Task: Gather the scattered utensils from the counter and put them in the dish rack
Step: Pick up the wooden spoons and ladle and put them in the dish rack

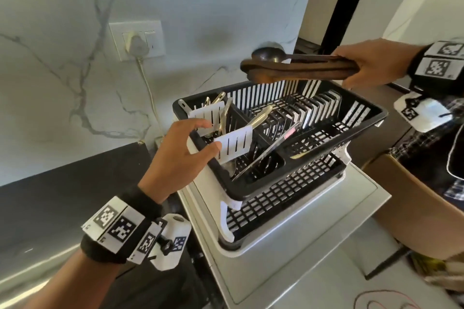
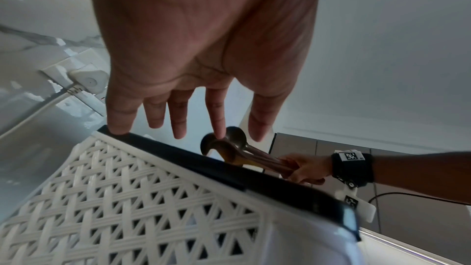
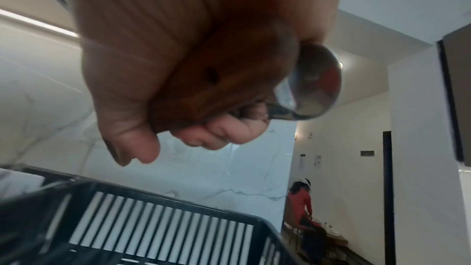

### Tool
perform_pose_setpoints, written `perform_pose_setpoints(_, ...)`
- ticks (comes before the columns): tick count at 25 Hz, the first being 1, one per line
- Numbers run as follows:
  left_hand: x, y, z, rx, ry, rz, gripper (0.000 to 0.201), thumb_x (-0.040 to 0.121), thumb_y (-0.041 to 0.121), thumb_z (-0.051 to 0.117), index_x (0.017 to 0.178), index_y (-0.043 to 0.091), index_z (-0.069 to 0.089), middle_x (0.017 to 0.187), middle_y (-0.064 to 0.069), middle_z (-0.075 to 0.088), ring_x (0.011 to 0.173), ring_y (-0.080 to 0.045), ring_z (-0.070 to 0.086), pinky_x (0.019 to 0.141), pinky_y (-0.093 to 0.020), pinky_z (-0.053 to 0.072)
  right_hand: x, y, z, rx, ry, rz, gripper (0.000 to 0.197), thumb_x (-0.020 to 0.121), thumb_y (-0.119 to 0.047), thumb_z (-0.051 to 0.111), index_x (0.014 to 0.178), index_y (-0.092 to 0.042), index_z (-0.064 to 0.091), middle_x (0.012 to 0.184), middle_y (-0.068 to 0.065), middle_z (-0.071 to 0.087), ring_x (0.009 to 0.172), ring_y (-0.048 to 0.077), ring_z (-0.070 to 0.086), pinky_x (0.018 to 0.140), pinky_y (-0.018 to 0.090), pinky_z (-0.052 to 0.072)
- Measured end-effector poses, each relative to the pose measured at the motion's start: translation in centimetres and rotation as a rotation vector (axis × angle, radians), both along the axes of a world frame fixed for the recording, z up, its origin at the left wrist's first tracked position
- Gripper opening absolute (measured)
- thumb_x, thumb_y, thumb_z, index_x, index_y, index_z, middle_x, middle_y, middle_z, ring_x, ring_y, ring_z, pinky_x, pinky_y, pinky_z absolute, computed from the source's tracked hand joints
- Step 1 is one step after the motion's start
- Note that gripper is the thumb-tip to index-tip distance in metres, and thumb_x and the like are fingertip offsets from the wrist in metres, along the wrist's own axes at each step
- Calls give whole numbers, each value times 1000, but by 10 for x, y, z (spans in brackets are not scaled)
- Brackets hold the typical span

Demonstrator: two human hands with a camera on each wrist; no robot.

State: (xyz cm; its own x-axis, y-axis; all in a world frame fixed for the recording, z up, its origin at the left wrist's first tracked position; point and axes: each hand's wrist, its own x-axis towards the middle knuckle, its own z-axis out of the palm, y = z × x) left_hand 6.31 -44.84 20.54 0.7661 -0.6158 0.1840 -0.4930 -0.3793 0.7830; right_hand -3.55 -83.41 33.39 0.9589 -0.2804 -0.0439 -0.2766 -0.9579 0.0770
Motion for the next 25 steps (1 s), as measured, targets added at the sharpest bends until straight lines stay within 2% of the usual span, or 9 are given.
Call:
perform_pose_setpoints(5,13,-16,-11,-52,183,182,64,76,51,70,134,31,49,140,2,51,129,-19,51,110,-43,42,38,-53,-10,-40,171,129,34,81,-17,75,104,-30,53,80,0,63,71,19,60,64,36,47)
perform_pose_setpoints(8,7,-29,-11,-126,272,283,57,83,32,73,135,28,50,136,0,57,127,-16,56,105,-46,49,73,-73,-19,-53,251,262,33,81,-17,75,87,-34,48,74,-1,61,66,18,60,58,32,44)
perform_pose_setpoints(10,3,-39,-10,-131,291,331,48,90,15,66,135,23,52,132,0,61,121,-12,60,98,-42,54,100,-84,-30,-41,298,374,30,81,-19,75,90,-33,50,76,-2,63,68,18,61,63,35,48)
perform_pose_setpoints(13,-2,-47,-6,-116,295,412,35,94,9,58,123,29,60,123,4,67,105,-3,68,82,-22,57,134,-88,-51,3,367,518,29,84,-17,73,100,-27,50,81,-2,62,70,16,60,64,31,46)
perform_pose_setpoints(15,-2,-48,-6,-63,268,451,36,95,8,59,121,33,62,124,6,68,109,-3,67,89,-25,55,153,-96,-63,63,385,579,34,85,-15,73,107,-23,49,85,-1,62,74,16,60,64,28,43)
perform_pose_setpoints(17,-1,-47,-7,-18,270,489,44,93,7,61,131,31,60,129,7,66,117,-5,63,96,-30,53,167,-104,-74,99,414,623,40,84,-16,75,112,-21,47,89,0,62,78,16,61,65,28,44)
perform_pose_setpoints(19,-3,-47,-1,42,274,503,50,91,8,64,134,31,57,130,9,65,116,0,62,92,-22,52,178,-109,-82,98,444,663,45,84,-21,78,113,-22,44,91,0,64,80,13,61,66,25,44)
perform_pose_setpoints(22,-3,-49,10,134,282,507,54,86,16,69,135,34,57,131,13,65,118,-5,63,107,-38,44,186,-109,-92,38,495,726,49,84,-26,78,113,-23,38,91,-5,63,78,8,59,64,18,41)
perform_pose_setpoints(25,-6,-48,17,164,333,493,56,86,17,67,137,37,54,136,18,61,117,-5,64,112,-42,40,190,-107,-100,20,528,788,52,84,-26,77,114,-29,34,91,-8,63,80,11,61,67,22,44)
